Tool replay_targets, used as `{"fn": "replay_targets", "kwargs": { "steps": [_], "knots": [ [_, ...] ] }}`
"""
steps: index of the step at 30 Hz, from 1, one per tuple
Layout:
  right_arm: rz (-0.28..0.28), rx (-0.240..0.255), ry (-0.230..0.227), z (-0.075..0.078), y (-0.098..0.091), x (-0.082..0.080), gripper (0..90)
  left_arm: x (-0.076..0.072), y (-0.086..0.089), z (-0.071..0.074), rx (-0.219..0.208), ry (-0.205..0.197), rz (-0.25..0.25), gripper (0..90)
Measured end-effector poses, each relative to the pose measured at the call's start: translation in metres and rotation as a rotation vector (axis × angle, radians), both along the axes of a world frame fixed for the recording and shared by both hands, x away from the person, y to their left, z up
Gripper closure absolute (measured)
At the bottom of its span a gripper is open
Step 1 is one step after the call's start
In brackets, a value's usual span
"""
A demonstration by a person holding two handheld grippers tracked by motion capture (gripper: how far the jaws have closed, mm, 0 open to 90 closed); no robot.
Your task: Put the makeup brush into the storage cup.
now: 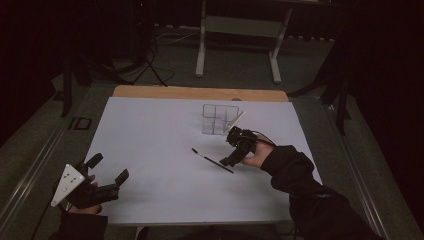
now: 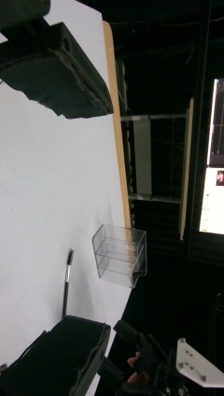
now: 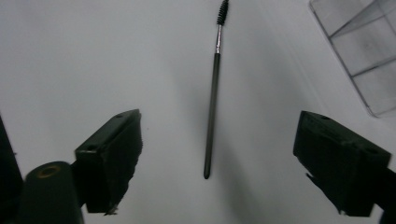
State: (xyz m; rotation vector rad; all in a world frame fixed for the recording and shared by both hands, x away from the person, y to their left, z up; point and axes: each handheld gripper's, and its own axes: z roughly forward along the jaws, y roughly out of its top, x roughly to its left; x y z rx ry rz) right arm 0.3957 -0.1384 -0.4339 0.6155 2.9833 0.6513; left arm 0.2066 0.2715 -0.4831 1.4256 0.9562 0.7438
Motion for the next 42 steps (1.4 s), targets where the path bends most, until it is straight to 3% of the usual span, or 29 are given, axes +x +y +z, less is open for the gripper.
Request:
{"fn": "replay_targets", "kwargs": {
  "steps": [5,14,27,38,42],
  "knots": [
    [-0.004,-0.028,0.028,0.001,0.007,0.006,22.2,0.0,0.0,0.0,-0.002,0.003,-0.001,0.2],
    [0.037,-0.062,0.07,-0.005,0.019,0.012,32.4,0.001,-0.001,0.0,-0.001,0.004,-0.007,0.3],
    [0.095,-0.138,0.086,-0.016,0.041,0.015,50.4,0.001,-0.001,-0.001,0.002,0.007,-0.014,0.2],
    [0.069,-0.178,0.116,-0.029,0.053,0.022,59.1,0.001,-0.002,-0.001,0.003,0.01,-0.019,0.2],
    [0.083,-0.193,0.121,-0.034,0.058,0.023,64.6,0.001,-0.002,-0.002,0.008,0.012,-0.021,0.3]
  ]
}}
